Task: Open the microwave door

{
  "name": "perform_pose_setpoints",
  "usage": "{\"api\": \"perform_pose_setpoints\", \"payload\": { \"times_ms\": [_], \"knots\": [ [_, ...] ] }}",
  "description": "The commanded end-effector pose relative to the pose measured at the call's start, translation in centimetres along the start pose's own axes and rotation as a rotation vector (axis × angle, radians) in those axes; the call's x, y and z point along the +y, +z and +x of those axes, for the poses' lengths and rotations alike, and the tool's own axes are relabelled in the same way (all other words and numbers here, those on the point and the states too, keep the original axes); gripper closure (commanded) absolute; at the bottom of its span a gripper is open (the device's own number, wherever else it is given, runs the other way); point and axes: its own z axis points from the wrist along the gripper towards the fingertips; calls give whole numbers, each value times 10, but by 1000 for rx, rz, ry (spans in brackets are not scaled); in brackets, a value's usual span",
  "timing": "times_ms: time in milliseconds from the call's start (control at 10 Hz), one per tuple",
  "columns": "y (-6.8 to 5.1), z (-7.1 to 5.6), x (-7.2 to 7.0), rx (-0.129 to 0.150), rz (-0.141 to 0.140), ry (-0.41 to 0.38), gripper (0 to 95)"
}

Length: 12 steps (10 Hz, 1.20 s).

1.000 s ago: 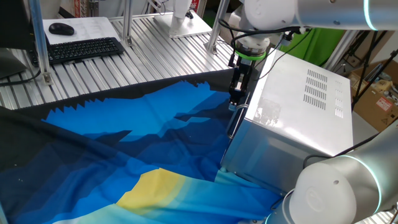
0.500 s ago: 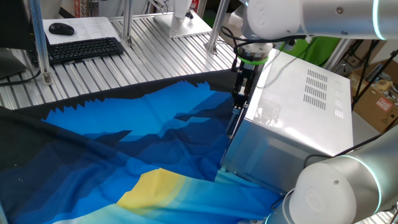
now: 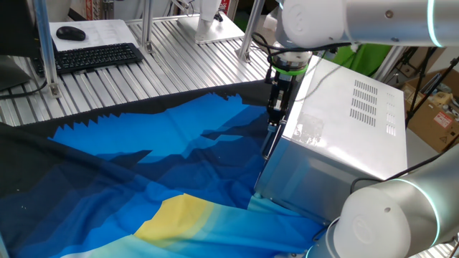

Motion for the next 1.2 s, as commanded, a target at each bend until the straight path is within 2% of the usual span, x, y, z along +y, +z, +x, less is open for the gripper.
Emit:
{"api": "perform_pose_setpoints", "payload": {
  "times_ms": [100,400,600,900,1000,1200],
  "knots": [
    [3,3,3,-5,-2,-4,570],
    [10,5,2,-27,-30,-9,570],
    [11,5,2,-20,-19,-12,570],
    [11,5,2,-4,14,16,570],
    [11,5,2,-8,45,34,570],
    [11,5,2,0,66,43,570]
  ]
}}
